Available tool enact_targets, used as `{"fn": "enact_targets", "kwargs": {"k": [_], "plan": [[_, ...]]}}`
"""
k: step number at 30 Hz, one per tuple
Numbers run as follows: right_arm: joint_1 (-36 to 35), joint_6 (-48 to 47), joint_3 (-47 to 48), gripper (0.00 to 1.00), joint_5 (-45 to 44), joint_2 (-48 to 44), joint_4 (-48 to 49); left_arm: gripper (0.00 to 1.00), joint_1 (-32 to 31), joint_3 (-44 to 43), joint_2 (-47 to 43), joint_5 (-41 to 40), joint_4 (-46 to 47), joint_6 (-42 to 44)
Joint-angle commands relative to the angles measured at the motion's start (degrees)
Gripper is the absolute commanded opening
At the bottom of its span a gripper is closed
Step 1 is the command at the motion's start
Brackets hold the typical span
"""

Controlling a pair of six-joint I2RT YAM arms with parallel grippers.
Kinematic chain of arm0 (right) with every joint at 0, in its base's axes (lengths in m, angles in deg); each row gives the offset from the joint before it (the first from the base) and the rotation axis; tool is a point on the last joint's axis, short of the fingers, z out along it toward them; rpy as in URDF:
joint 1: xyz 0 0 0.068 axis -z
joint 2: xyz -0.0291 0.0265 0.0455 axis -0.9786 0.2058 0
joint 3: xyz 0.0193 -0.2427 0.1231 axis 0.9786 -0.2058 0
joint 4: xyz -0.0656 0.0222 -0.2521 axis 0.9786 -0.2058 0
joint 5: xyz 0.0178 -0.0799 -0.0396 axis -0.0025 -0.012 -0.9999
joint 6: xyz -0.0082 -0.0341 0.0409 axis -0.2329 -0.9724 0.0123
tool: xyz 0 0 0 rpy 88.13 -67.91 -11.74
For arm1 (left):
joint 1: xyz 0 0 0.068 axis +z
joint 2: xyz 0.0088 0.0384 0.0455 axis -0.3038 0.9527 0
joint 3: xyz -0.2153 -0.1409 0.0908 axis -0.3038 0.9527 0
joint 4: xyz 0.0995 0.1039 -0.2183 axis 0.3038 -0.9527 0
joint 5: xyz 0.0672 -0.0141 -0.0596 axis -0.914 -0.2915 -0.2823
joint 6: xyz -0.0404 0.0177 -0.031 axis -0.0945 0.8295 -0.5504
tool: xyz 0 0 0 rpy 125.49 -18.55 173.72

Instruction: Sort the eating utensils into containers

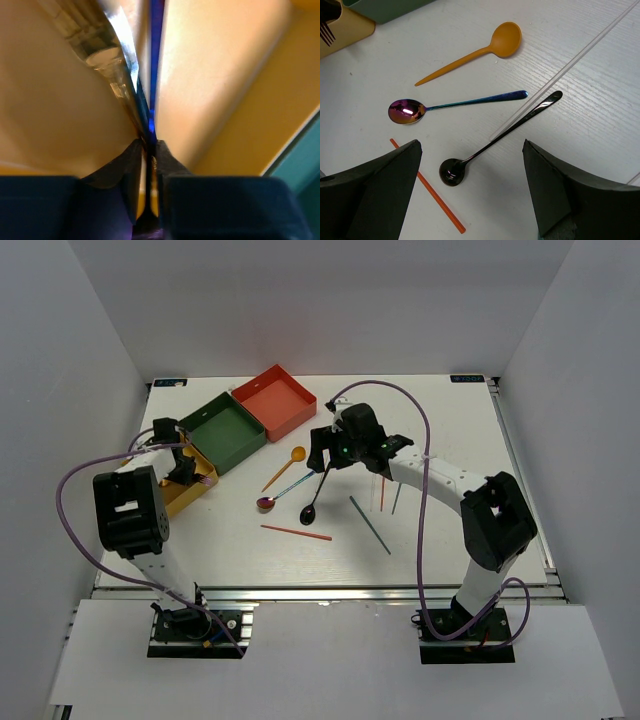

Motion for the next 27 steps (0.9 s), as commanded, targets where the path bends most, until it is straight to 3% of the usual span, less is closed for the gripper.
{"fn": "enact_targets", "kwargs": {"k": [1,3,10,21,24,27], "plan": [[0.2,-1.2,-0.4,0.87,-0.9,-2.6,0.6,0.23,0.4,-0.7,-0.9,1.4,1.8,-0.1],[0.2,-1.2,-0.4,0.87,-1.0,-2.7,0.5,0.14,0.5,-0.7,-2.0,0.6,1.2,-0.5],[0.3,-0.9,-0.1,0.87,-0.9,-2.7,0.6,0.09,0.9,-2.9,-7.0,-2.2,-1.2,0.1],[0.2,-0.3,-0.2,0.86,0.3,-2.8,0.9,0.10,3.5,-5.7,-7.7,-5.3,-3.3,1.2],[0.2,-0.3,-0.2,0.86,0.6,-2.8,0.9,0.13,4.6,-5.4,-6.6,-4.7,-2.6,0.8],[0.2,-0.3,-0.3,0.86,0.5,-2.9,0.8,0.23,4.8,-4.8,-5.8,-4.2,-1.3,0.3]]}}
